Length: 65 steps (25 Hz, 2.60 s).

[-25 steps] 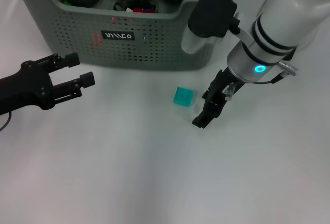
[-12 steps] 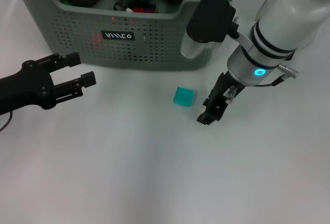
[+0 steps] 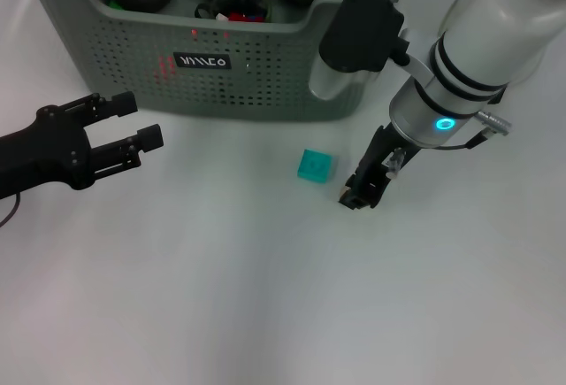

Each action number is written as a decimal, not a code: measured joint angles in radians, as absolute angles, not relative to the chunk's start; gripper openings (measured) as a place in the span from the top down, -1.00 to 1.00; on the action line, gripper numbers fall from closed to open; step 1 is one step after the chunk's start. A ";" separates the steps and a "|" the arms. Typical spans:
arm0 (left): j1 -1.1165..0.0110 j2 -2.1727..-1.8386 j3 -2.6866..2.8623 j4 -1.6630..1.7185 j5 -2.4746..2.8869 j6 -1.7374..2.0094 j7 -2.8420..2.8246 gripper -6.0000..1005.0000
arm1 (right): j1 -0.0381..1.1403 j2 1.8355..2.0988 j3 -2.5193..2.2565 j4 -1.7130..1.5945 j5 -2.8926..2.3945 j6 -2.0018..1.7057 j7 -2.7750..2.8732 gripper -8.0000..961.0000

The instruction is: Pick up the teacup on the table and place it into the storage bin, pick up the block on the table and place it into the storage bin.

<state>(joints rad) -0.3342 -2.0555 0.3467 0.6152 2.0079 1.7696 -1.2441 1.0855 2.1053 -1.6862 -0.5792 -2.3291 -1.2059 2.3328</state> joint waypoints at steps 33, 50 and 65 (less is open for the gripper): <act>-0.352 -2.039 0.302 0.619 2.008 1.756 -1.251 -0.45 | 0.871 2.064 -0.945 -1.121 -1.856 -1.326 2.121 0.57; -0.364 -2.037 0.291 0.617 2.008 1.744 -1.252 -0.45 | 1.385 2.105 -1.171 -0.596 -2.670 -0.880 2.449 0.56; -0.359 -2.038 0.292 0.617 2.008 1.744 -1.247 -0.45 | 1.109 2.100 -1.180 -0.836 -2.089 -0.879 2.156 0.09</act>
<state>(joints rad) -0.3593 -2.0383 0.2916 0.6166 2.0079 1.7440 -1.2472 1.1092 2.0998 -1.1800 -0.8362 -2.0887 -0.8793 2.1564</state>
